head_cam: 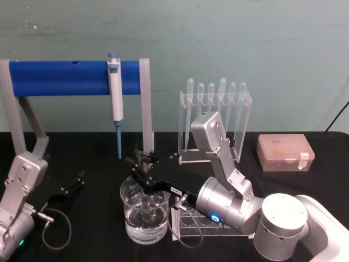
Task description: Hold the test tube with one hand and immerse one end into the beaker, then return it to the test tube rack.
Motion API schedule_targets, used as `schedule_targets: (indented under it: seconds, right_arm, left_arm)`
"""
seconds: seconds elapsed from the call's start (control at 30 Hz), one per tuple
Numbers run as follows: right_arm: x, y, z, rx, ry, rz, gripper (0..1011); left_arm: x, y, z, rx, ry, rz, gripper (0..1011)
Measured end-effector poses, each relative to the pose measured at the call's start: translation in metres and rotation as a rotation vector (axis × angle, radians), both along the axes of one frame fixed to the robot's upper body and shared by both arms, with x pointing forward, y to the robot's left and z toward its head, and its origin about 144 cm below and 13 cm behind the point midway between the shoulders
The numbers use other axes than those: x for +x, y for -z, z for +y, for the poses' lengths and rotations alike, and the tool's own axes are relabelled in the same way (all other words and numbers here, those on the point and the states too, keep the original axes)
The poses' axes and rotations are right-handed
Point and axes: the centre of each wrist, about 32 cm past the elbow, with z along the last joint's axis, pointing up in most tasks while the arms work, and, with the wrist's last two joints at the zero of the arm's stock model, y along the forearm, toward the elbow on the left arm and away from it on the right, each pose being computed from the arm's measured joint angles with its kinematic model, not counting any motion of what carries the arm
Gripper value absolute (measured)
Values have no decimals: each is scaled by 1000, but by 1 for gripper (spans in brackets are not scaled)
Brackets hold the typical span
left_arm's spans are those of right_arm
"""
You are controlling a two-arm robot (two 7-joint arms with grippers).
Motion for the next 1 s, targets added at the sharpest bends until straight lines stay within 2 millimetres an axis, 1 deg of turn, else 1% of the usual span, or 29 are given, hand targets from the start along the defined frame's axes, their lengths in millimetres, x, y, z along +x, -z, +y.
schedule_targets:
  seconds: [1.0]
  right_arm:
    - [0,0,0,0,0,0,224]
  left_arm:
    - [0,0,0,0,0,0,1000]
